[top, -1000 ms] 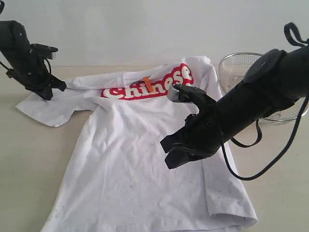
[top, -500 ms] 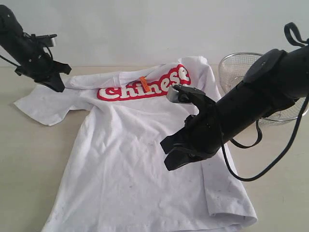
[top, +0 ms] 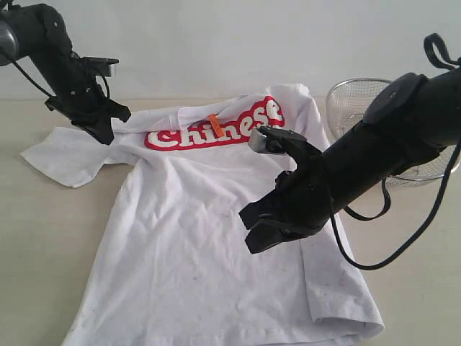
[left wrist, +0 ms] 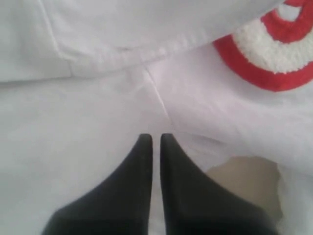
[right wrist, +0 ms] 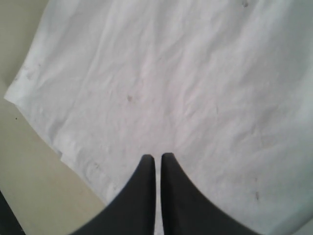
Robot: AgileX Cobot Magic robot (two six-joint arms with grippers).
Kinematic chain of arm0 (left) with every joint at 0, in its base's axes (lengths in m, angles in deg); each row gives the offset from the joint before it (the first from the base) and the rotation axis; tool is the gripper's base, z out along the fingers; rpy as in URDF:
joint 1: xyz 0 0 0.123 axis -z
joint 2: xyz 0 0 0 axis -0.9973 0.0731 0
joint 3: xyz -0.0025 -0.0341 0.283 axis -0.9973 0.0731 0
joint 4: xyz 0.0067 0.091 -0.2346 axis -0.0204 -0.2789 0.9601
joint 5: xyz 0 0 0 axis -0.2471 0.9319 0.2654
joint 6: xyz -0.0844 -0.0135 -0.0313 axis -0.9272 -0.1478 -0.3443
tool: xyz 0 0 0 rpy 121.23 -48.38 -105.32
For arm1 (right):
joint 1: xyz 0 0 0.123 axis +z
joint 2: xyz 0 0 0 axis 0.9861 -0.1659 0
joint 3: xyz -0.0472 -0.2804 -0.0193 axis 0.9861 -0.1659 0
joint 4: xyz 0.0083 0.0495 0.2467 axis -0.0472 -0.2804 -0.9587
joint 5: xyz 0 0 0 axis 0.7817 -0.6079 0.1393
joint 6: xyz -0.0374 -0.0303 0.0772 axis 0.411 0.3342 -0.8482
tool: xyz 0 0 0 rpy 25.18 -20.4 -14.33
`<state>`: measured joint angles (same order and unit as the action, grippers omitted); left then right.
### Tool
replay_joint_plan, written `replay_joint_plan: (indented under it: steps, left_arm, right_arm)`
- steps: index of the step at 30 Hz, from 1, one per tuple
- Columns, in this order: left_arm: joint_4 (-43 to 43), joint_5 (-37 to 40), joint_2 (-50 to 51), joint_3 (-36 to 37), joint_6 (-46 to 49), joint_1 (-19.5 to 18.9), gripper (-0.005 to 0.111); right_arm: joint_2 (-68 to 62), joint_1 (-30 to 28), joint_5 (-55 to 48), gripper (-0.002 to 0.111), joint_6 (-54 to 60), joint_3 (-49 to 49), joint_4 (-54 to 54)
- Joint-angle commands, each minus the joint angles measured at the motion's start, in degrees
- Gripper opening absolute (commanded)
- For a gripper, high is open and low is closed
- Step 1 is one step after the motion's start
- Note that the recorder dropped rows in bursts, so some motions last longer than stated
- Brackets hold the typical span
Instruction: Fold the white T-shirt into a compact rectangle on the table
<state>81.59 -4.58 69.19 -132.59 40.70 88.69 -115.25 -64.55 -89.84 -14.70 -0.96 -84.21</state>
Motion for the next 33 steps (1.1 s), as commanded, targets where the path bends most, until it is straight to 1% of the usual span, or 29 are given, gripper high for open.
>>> replay_joint_plan:
  steps: [1, 7, 14, 21, 28, 33]
  left_arm:
    - [-1.0, 0.2, -0.7, 1.2, -1.0, 0.3, 0.005]
    - [-0.8, 0.2, -0.7, 5.8, -1.0, 0.3, 0.005]
    - [-2.1, 0.2, -0.1, 7.3, -1.0, 0.0, 0.005]
    - [-3.8, 0.2, 2.3, 7.3, -1.1, -3.1, 0.005]
    - [-6.0, 0.2, 2.6, 7.2, -2.3, -6.1, 0.005]
    - [-6.6, -2.4, 2.6, 7.2, -2.3, -7.3, 0.005]
  right_arm:
    - [0.0, 0.0, 0.2, 0.0, 0.7, 0.2, 0.0]
    - [0.0, 0.0, 0.4, 0.0, 0.7, 0.2, -0.3]
    - [0.0, 0.0, 0.5, 0.0, 0.7, 0.2, -0.6]
    - [0.0, 0.0, 0.4, 0.0, 0.7, 0.2, -0.8]
    - [0.0, 0.0, 0.6, 0.0, 0.7, 0.2, -0.8]
    - [0.0, 0.0, 0.6, 0.0, 0.7, 0.2, -0.8]
